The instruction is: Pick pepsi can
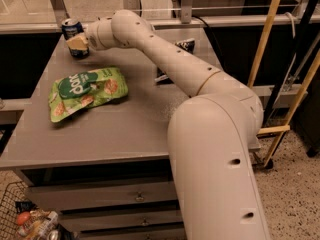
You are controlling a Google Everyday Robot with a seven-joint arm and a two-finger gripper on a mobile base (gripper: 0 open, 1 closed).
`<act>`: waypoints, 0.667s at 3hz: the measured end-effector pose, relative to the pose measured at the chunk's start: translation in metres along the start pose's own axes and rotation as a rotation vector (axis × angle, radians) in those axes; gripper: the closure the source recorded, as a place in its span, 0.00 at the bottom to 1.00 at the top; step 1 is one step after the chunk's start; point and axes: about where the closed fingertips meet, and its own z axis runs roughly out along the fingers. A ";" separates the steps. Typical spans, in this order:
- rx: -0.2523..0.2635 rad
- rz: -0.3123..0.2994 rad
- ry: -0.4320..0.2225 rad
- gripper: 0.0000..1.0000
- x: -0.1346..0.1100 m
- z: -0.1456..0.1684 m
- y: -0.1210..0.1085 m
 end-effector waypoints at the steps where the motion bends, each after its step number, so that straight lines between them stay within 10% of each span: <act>1: -0.007 -0.008 -0.014 0.86 -0.005 0.001 0.003; 2: -0.009 -0.042 -0.040 1.00 -0.022 -0.003 0.004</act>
Offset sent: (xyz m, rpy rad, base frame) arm -0.0017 0.0028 0.0452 0.0235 -0.1045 0.0333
